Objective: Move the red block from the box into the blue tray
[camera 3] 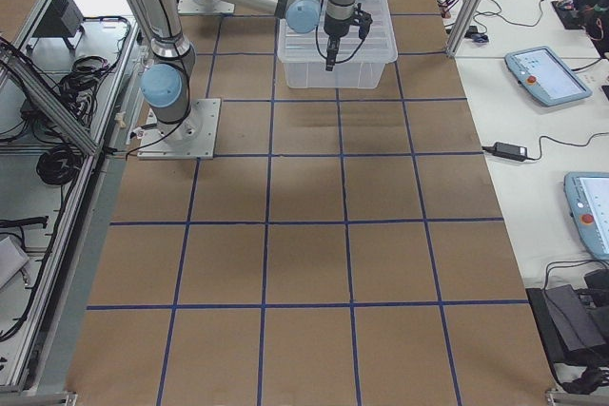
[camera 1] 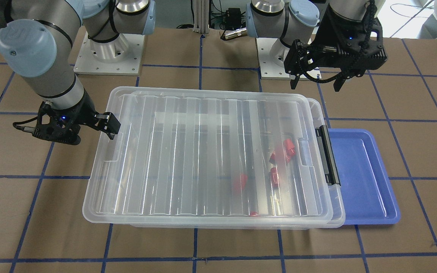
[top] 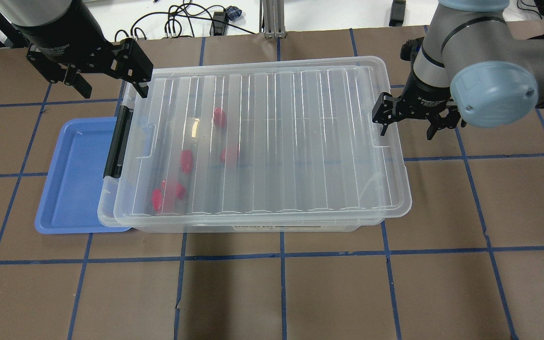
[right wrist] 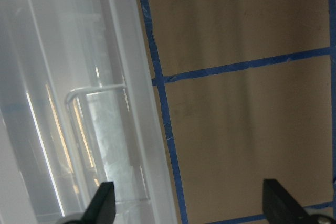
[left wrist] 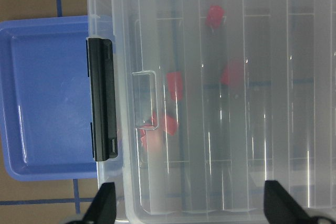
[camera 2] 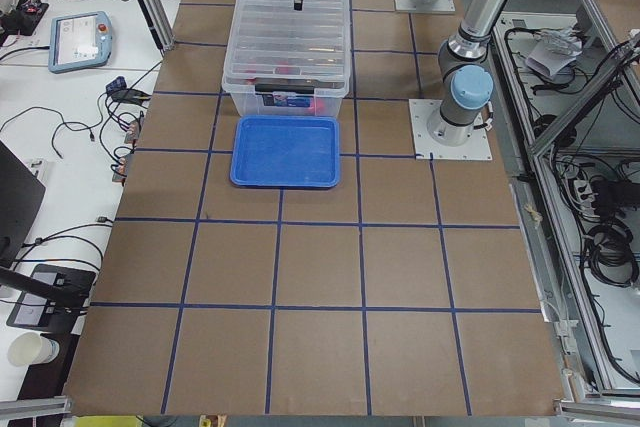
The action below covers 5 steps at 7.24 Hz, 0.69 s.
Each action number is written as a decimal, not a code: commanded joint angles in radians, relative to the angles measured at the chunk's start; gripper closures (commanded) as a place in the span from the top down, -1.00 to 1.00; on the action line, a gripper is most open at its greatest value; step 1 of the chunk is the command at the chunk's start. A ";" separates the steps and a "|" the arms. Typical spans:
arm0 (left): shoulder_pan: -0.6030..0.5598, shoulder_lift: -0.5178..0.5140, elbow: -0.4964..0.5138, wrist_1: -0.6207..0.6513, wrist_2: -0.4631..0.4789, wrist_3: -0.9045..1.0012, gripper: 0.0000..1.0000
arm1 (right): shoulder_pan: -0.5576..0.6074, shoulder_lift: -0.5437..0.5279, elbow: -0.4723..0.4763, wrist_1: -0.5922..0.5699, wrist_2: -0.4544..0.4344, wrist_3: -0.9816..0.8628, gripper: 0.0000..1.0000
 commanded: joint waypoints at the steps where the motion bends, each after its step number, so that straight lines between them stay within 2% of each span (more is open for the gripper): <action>1: 0.000 0.000 0.000 0.001 0.001 0.000 1.00 | -0.001 0.030 0.001 -0.002 -0.016 -0.004 1.00; 2: 0.000 0.000 0.001 0.001 0.001 0.000 1.00 | -0.001 0.034 0.001 -0.004 -0.042 -0.013 1.00; 5: -0.002 0.000 0.000 0.004 0.001 0.000 1.00 | -0.006 0.050 -0.008 -0.005 -0.048 -0.016 1.00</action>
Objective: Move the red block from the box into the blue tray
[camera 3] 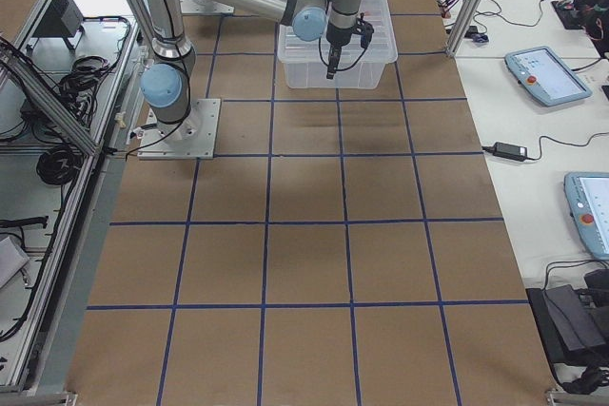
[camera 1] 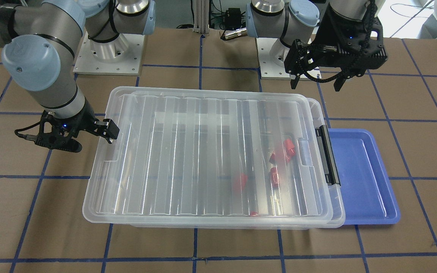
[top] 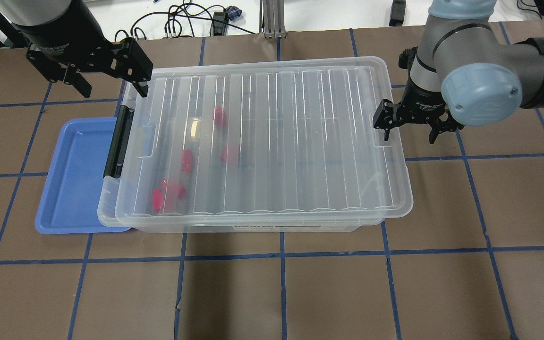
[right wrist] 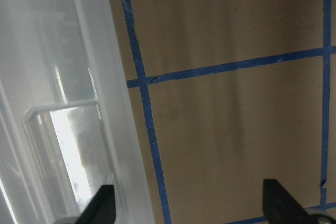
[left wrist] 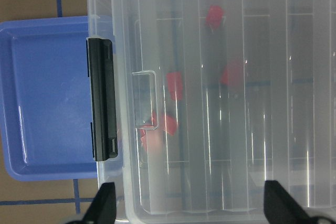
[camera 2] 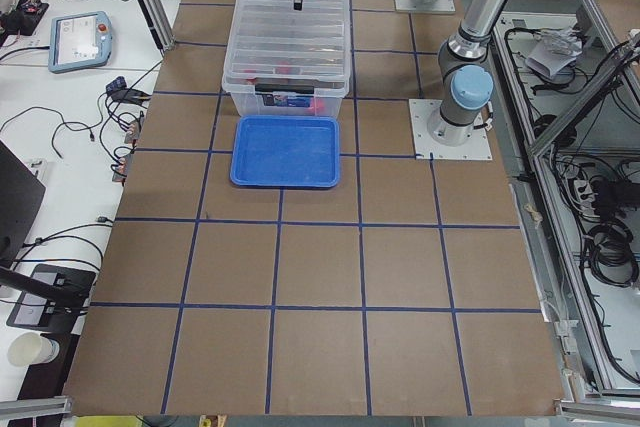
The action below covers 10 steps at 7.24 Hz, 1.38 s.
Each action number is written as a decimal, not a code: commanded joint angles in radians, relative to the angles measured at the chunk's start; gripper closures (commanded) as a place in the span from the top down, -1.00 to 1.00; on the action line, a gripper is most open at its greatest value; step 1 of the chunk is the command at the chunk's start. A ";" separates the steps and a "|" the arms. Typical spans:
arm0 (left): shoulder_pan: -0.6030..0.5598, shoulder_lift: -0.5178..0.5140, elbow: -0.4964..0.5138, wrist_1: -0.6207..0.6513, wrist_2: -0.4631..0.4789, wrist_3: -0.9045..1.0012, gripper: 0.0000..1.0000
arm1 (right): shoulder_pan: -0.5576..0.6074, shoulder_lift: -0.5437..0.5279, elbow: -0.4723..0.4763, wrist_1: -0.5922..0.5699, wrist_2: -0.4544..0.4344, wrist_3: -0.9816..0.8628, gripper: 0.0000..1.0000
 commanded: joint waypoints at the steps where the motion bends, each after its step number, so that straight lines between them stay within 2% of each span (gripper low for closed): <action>1: 0.000 0.000 -0.001 0.001 0.000 0.000 1.00 | -0.006 0.002 -0.007 0.000 -0.017 -0.003 1.00; 7: -0.001 -0.001 0.002 0.005 -0.002 0.000 1.00 | -0.048 0.002 -0.029 0.005 -0.017 -0.007 1.00; 10: -0.001 -0.001 0.002 0.005 -0.002 0.000 1.00 | -0.103 -0.001 -0.026 0.013 -0.020 -0.102 1.00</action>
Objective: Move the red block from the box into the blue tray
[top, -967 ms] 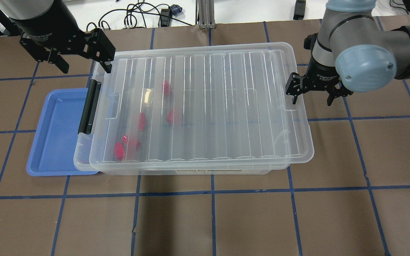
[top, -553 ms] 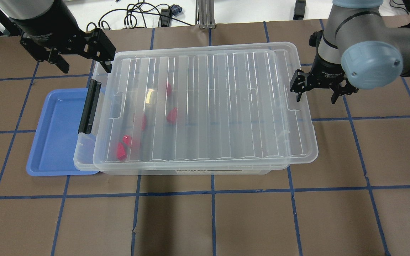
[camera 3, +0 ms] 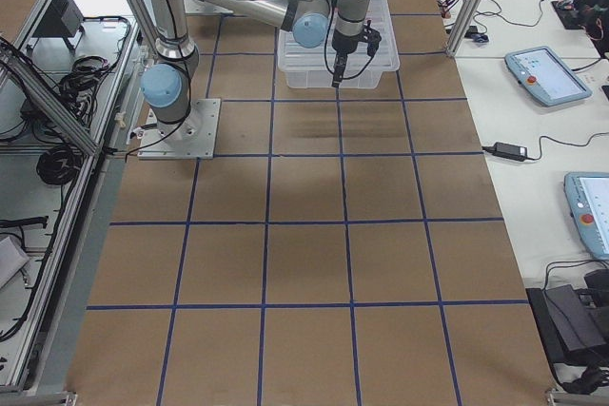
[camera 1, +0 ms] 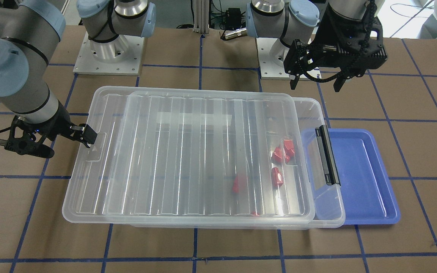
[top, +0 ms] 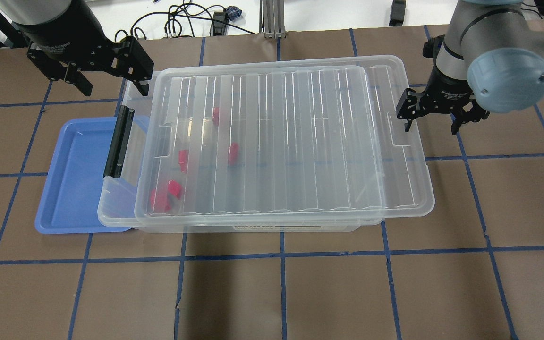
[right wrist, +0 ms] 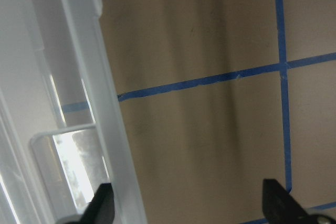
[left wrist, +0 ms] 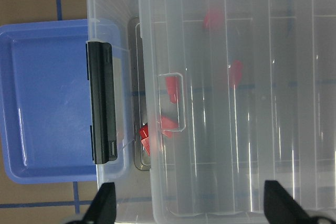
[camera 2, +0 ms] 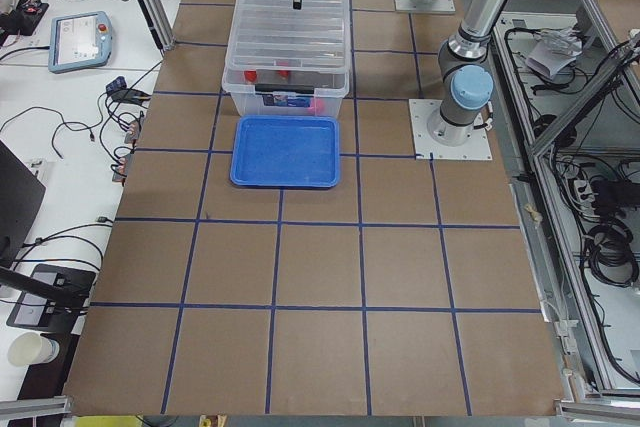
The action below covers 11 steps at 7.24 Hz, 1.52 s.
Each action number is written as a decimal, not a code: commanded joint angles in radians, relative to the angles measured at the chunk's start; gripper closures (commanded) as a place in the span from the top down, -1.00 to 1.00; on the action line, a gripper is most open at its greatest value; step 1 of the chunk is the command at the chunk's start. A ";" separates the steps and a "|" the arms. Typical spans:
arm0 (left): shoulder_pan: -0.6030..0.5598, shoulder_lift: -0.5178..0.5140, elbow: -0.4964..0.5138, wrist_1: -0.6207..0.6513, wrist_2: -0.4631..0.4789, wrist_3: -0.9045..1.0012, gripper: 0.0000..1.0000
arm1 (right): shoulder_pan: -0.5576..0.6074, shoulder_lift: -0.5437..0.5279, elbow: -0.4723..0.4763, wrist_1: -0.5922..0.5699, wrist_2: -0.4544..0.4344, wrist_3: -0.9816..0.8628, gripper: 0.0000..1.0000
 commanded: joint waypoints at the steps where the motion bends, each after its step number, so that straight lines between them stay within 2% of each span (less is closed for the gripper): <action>1: 0.001 0.000 0.000 0.000 0.000 0.000 1.00 | -0.024 -0.001 0.002 0.000 -0.017 -0.055 1.00; 7: 0.001 -0.003 0.000 0.002 -0.002 -0.002 1.00 | -0.167 -0.005 0.003 -0.004 -0.035 -0.304 1.00; 11: -0.001 -0.008 -0.001 0.019 -0.006 -0.005 1.00 | -0.210 -0.004 0.003 -0.010 -0.035 -0.379 1.00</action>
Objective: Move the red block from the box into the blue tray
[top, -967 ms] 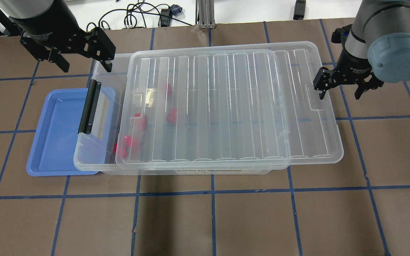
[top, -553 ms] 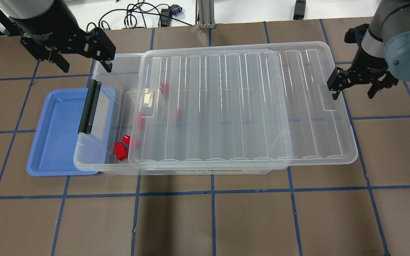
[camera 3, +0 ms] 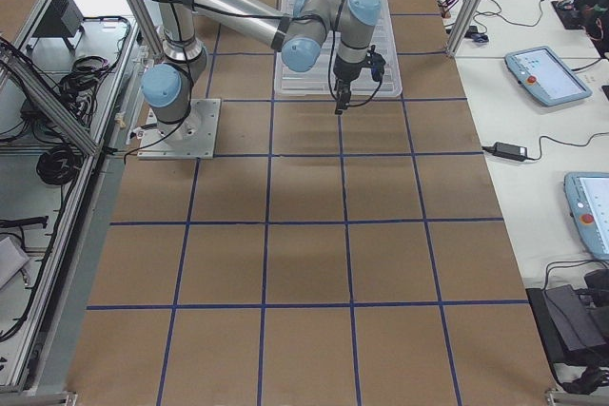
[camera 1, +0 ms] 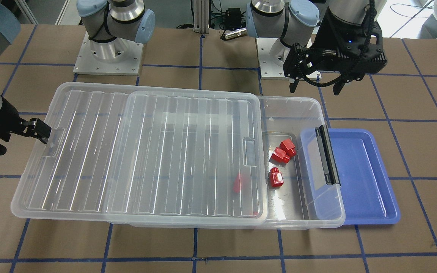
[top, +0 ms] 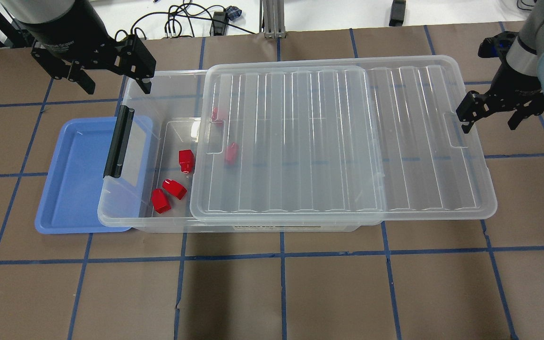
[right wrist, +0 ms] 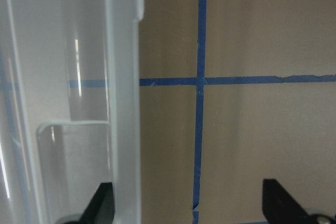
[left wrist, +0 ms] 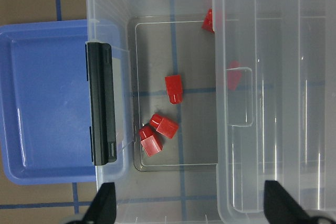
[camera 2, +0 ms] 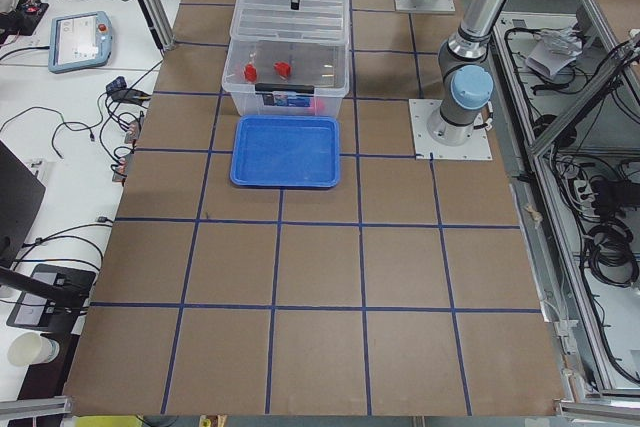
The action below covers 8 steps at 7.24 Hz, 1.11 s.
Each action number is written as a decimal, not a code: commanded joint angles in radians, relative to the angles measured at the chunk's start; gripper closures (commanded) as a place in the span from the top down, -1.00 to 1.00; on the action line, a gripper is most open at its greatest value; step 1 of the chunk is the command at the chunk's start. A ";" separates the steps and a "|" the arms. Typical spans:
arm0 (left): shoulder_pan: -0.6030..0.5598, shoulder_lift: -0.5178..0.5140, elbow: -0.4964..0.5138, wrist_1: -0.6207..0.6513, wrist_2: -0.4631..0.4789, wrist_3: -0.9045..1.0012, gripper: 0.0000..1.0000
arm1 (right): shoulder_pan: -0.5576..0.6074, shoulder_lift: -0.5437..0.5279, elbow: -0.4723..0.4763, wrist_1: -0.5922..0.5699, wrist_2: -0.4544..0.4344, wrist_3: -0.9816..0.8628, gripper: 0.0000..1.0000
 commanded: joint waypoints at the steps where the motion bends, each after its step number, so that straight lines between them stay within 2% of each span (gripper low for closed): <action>1: 0.000 0.000 -0.003 0.003 -0.002 0.000 1.00 | -0.009 0.003 0.003 -0.003 -0.002 -0.024 1.00; 8: 0.000 -0.014 -0.003 0.002 0.000 0.005 1.00 | -0.017 -0.014 -0.011 0.014 0.002 -0.016 1.00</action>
